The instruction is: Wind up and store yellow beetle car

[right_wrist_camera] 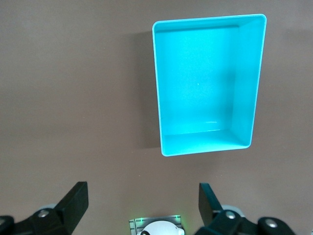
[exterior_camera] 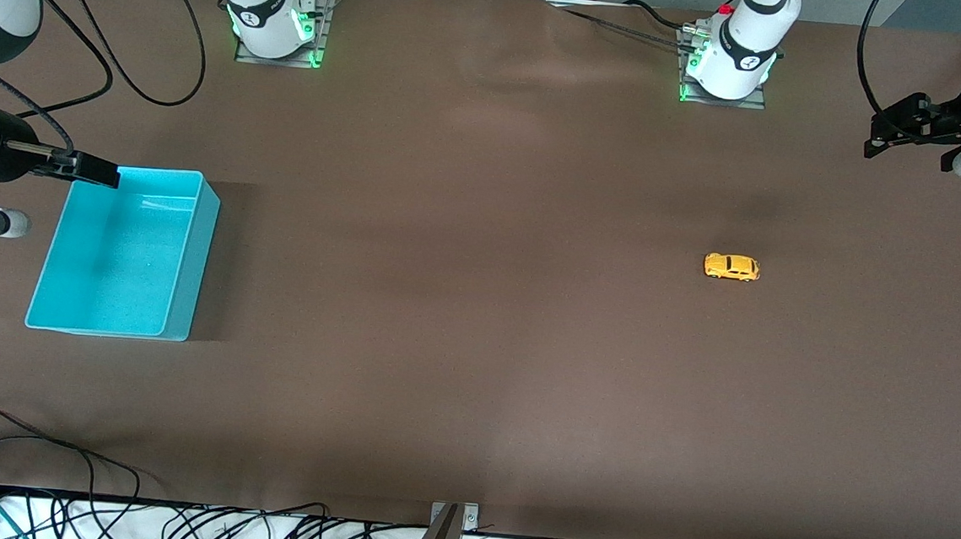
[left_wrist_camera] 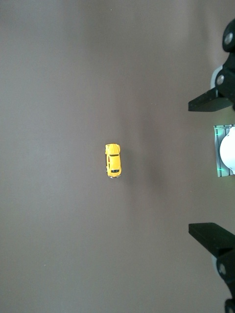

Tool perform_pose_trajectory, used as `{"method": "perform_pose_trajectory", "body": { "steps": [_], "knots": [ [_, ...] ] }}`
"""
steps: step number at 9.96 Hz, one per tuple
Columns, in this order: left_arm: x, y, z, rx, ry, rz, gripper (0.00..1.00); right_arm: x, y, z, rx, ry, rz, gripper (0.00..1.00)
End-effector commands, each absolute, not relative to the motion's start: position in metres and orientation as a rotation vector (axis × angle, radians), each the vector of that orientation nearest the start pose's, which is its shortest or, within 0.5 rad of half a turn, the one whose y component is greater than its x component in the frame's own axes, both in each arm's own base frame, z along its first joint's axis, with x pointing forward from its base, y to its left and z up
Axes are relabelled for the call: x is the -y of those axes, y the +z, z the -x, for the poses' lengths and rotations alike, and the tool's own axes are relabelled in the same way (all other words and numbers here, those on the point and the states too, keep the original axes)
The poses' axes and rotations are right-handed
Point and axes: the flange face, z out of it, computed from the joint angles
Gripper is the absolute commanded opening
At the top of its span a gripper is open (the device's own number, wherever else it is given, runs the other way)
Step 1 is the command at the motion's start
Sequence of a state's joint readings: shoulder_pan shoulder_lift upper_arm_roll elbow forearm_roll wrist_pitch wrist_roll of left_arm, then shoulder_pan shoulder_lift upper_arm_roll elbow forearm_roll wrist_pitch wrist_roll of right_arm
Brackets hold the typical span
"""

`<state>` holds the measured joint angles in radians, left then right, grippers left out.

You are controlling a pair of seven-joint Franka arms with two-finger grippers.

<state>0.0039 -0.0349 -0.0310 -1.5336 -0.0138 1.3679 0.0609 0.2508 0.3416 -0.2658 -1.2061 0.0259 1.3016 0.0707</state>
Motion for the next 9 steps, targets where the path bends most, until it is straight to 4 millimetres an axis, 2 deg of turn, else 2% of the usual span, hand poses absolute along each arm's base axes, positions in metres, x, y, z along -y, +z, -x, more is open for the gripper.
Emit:
{"method": "perform_pose_trajectory", "body": {
  "steps": [1,9],
  "knots": [
    [0.0181,0.6508,-0.5233,-0.134,0.213,3.154,1.00,-0.0209,0.5787,-0.6166,-0.133,0.370,3.181,1.00],
    [0.0181,0.6508,-0.5233,-0.134,0.213,3.154,1.00,-0.0292,0.5785,-0.6164,-0.108,0.370,3.178,1.00]
  ]
}}
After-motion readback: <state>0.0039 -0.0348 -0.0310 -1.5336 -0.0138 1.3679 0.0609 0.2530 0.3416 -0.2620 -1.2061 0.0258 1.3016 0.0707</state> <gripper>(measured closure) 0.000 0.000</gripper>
